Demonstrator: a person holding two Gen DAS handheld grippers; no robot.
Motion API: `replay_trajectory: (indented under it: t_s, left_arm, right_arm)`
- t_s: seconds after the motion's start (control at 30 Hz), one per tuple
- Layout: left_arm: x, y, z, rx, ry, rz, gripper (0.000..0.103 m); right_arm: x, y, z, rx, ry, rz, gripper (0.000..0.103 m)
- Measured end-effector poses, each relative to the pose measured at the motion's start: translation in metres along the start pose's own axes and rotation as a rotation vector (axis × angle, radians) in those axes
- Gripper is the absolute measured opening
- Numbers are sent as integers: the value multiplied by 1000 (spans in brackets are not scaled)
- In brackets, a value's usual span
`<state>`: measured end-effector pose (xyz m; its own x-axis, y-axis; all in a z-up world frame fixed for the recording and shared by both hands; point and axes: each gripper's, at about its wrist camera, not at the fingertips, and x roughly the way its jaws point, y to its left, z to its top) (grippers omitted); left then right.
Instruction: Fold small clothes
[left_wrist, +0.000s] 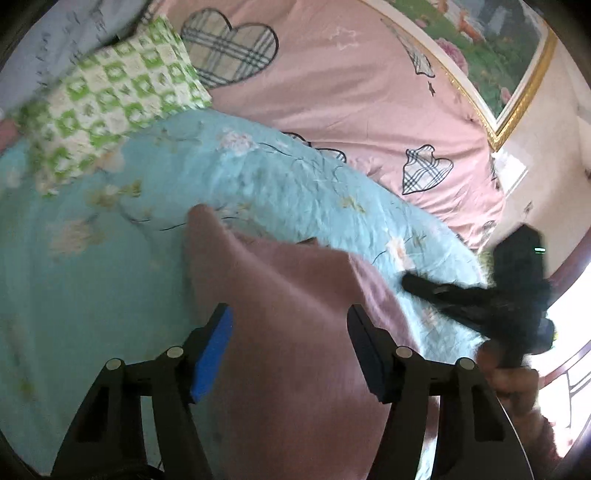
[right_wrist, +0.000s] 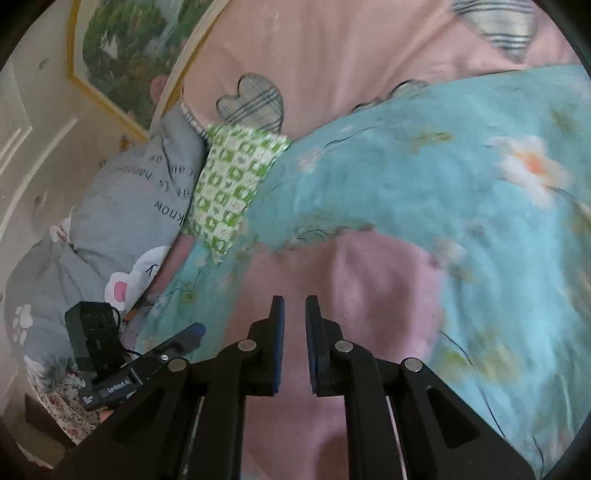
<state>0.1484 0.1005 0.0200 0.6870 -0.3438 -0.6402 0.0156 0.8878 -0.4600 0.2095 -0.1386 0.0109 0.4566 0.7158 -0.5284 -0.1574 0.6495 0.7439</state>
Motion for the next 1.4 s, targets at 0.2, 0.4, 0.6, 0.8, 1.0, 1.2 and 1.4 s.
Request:
replay_trajectory:
  t_s: [0.2, 0.4, 0.6, 0.8, 1.0, 1.2, 1.4]
  left_arm:
    - [52, 21, 11, -35, 75, 59, 62]
    - [88, 43, -7, -63, 162, 141, 65]
    - [62, 35, -6, -34, 131, 181, 64]
    - [1, 10, -29, 18, 63, 163, 62]
    - [-40, -8, -88, 62, 82, 140, 62]
    - [-46, 0, -136, 74, 149, 175, 64]
    - [-32, 14, -153, 96, 170, 221, 65]
  right_arm:
    - [71, -43, 8, 39, 91, -165, 3]
    - [54, -85, -12, 203, -55, -122, 0]
    - [26, -66, -7, 176, -37, -119, 3]
    - [-38, -18, -32, 27, -63, -57, 4]
    - [-73, -3, -96, -77, -8, -39, 5]
    - [-78, -11, -146, -150, 45, -150, 5]
    - [-69, -51, -160, -75, 39, -234, 0]
